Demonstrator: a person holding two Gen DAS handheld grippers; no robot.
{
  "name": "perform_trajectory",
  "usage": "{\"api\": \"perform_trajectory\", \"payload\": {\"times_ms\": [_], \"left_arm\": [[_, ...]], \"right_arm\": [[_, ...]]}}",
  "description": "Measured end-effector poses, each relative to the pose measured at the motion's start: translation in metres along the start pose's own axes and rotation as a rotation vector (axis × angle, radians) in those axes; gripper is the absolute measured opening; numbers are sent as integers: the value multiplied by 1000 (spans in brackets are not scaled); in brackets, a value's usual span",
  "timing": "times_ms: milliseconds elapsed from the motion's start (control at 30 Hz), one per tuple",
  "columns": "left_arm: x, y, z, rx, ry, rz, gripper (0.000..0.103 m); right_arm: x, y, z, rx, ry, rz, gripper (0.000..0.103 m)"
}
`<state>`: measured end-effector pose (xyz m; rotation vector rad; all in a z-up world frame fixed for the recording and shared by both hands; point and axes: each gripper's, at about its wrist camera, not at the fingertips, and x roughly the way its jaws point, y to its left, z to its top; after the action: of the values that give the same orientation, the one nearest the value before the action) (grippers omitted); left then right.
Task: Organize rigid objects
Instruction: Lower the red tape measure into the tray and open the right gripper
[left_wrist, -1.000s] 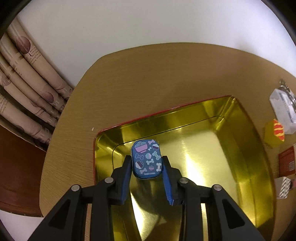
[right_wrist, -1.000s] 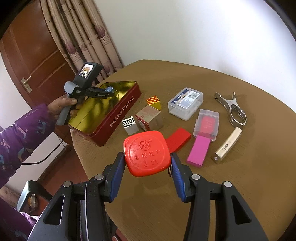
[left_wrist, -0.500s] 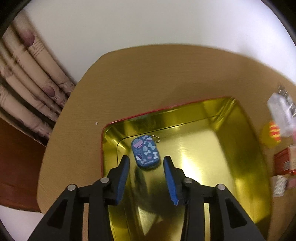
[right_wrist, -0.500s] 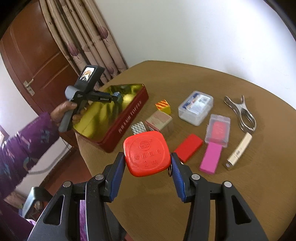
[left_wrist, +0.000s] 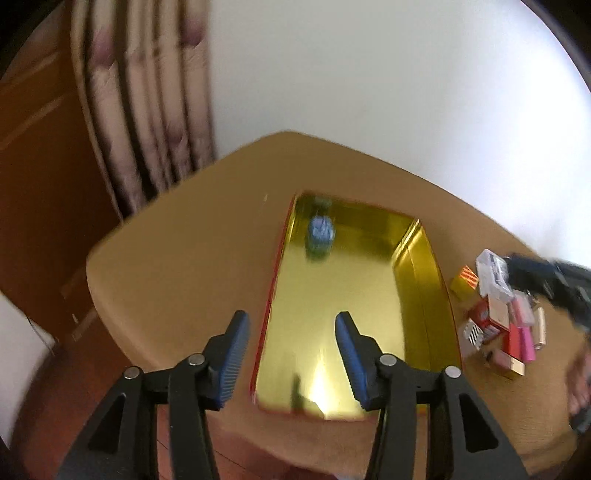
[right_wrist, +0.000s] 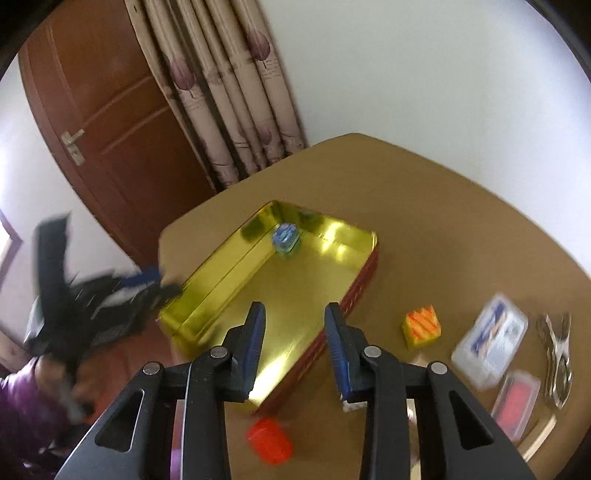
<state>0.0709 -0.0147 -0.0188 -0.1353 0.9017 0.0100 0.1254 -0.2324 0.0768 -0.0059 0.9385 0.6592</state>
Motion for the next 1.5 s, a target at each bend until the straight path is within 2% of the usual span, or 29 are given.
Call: {"api": "perform_trajectory", "payload": {"times_ms": [67, 100, 133, 167, 233, 300, 400, 500, 633, 733, 800, 900, 1033, 1133, 1233, 1333, 1500], "left_arm": [[-5, 10, -12, -43, 18, -62, 49], [-8, 13, -13, -46, 22, -70, 49], [-11, 14, -14, -45, 16, -68, 49], [-17, 12, -17, -36, -6, -64, 49], [-24, 10, -17, -12, -29, -57, 49], [-26, 5, -20, 7, -19, -53, 49], [-26, 0, -24, 25, 13, -61, 49], [-27, -5, -30, 45, 32, -55, 49], [-30, -7, -40, 56, 43, -49, 49], [-26, -6, -43, 60, 60, -55, 49], [-22, -5, -43, 63, 74, -53, 49], [-17, -3, -45, 64, 80, -49, 49], [-17, 3, -45, 50, 85, -56, 49], [-21, 4, -43, 44, 60, -57, 49], [-22, 3, -42, 49, 59, -54, 49], [-18, 6, -42, 36, 77, -53, 49], [-10, 16, -41, -10, 111, -65, 49]], "right_arm": [[-1, 4, -9, -2, 17, 39, 32], [-4, 9, -22, -33, 20, 9, 41], [-5, 12, -33, -64, 28, -28, 55], [-4, 13, -49, -92, 53, -53, 57], [-1, 12, -73, -92, 116, -15, 57], [1, 17, -92, -98, 157, 40, 57], [1, 44, -106, -187, 178, 64, 56], [20, 55, -110, -209, 233, 34, 61], [44, 47, -114, -112, 268, 24, 62], [60, 47, -123, -76, 284, -32, 59], [62, 54, -129, -111, 263, -90, 52], [58, 57, -130, -125, 262, -107, 51], [37, 58, -117, -127, 249, -107, 51], [8, 60, -87, -137, 193, -98, 51], [-7, 61, -41, -152, 124, -76, 51], [10, 59, 5, -170, 86, -71, 51], [89, 39, 50, -133, 160, -77, 51]]}}
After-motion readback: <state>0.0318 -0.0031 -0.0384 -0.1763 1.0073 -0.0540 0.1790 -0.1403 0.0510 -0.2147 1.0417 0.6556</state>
